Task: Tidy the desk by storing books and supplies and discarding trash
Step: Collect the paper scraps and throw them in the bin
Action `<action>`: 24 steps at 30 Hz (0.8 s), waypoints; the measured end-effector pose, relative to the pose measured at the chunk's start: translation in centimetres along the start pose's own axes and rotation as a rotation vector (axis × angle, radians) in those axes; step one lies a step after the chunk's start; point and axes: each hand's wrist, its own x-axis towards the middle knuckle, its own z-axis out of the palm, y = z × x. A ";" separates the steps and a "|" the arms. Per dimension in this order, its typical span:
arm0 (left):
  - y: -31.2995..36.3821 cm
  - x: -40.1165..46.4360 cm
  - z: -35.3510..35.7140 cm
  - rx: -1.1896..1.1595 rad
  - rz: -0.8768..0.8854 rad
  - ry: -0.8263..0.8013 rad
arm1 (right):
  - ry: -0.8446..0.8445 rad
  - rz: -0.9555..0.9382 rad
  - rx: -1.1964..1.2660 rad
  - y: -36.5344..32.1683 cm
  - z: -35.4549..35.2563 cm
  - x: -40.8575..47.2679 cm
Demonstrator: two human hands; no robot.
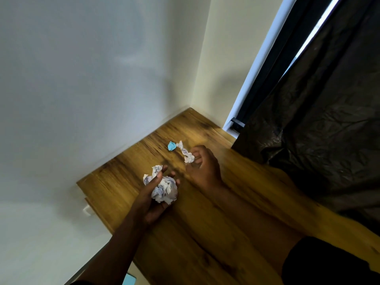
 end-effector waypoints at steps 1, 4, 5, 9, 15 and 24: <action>-0.1 -0.2 0.1 0.023 -0.005 0.014 | -0.021 -0.032 0.049 -0.8 0.1 -1.1; -0.2 -1.0 0.6 0.058 -0.017 -0.042 | -0.131 -0.104 0.117 -2.8 0.8 -3.9; -0.2 -1.3 0.8 0.063 -0.008 -0.050 | -0.158 -0.125 0.097 -3.2 1.2 -4.7; -0.2 -1.7 0.6 0.064 0.019 -0.047 | -0.152 -0.288 -0.062 -3.6 2.6 -6.0; -0.7 -0.7 -0.1 0.106 0.021 0.100 | -0.164 -0.425 -0.354 -2.9 2.6 -7.3; -0.3 -1.5 0.7 0.088 -0.007 -0.070 | -0.265 -0.226 -0.017 -2.6 1.8 -6.0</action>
